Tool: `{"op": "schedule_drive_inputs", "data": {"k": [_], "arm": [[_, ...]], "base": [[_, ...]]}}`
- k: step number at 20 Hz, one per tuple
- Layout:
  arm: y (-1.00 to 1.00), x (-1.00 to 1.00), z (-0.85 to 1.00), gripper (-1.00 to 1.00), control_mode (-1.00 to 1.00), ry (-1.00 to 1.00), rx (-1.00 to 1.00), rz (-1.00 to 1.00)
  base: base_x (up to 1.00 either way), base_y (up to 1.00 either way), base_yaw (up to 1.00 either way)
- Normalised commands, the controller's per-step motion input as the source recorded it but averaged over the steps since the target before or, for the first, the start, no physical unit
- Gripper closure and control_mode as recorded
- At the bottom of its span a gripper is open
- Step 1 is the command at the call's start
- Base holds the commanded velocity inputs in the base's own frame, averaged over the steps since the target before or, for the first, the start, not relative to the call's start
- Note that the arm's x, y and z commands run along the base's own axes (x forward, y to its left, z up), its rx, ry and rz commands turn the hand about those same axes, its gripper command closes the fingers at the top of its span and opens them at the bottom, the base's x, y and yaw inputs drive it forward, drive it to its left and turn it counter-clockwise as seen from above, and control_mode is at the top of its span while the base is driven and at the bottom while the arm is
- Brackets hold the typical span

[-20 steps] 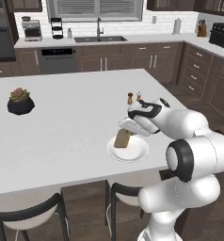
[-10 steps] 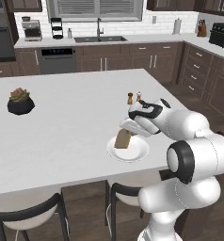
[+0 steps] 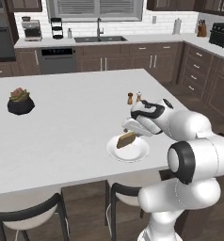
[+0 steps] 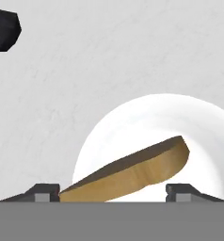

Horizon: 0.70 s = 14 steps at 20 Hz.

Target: Start the toaster. Once the lever pops up, take the bread to the plate on the dining counter.

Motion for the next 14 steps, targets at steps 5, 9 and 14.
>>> {"op": "schedule_drive_inputs", "data": {"k": [5,9,14], "arm": [[-0.23,-0.01,0.04,-1.00,-1.00,-0.05,0.00,0.00],[-0.12,-0.02,0.35,-1.00,-1.00,-0.05,0.00,-0.06],[0.00,-0.14,0.71,-1.00,-1.00,-0.04,-0.01,-0.11]], "base": [[0.00,0.00,0.00],[0.00,0.00,0.00],[0.00,0.00,0.00]]}}
